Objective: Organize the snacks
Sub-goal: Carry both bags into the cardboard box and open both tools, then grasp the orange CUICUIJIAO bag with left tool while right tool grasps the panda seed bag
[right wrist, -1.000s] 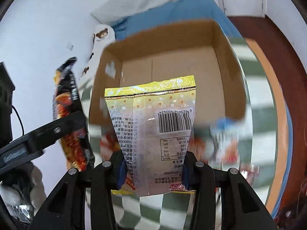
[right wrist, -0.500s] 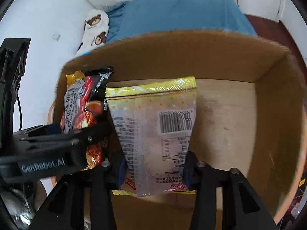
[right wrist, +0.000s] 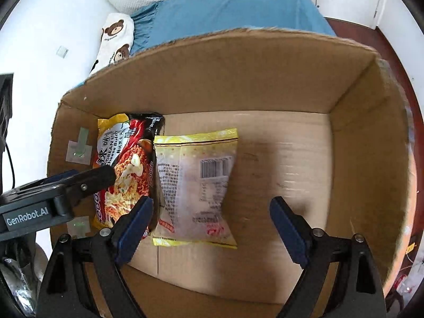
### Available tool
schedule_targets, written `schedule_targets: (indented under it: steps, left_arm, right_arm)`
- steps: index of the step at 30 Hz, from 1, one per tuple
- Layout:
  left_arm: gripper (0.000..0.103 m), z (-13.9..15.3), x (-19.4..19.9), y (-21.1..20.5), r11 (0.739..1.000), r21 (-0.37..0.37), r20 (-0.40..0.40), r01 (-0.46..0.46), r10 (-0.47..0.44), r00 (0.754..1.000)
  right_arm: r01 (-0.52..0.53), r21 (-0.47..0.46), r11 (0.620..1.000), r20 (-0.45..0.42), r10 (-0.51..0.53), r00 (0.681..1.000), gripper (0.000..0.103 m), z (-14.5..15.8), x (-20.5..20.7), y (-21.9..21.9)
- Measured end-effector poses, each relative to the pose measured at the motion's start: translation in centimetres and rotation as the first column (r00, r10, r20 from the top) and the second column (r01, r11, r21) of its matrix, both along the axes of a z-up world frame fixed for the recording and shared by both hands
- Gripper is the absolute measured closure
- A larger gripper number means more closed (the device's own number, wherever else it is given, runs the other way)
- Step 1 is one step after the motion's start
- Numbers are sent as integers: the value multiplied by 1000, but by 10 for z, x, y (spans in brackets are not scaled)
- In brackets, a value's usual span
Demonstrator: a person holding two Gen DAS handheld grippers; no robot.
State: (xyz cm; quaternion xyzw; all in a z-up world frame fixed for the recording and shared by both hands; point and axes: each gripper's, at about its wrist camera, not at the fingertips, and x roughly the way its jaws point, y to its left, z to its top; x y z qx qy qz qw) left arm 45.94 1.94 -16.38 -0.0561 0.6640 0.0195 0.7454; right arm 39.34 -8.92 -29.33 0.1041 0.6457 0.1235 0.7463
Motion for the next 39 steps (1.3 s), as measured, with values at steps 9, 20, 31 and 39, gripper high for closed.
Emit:
schedule_targets:
  steps: [9, 20, 31, 39]
  left_arm:
    - [12, 47, -52, -6, 998, 58, 150, 18, -27, 988]
    - [12, 108, -124, -9, 996, 55, 308, 67, -81, 948]
    - [12, 152, -185, -2, 993, 26, 389, 113, -114, 914]
    - [12, 138, -213, 27, 996, 26, 347, 88, -91, 933]
  right_arm:
    - [8, -56, 998, 116, -2, 993, 11, 57, -50, 2]
    - [46, -87, 995, 253, -22, 967, 11, 126, -115, 4]
    - [90, -71, 993, 333, -62, 941, 11, 173, -185, 9]
    - [112, -13, 994, 287, -103, 952, 11, 167, -221, 13]
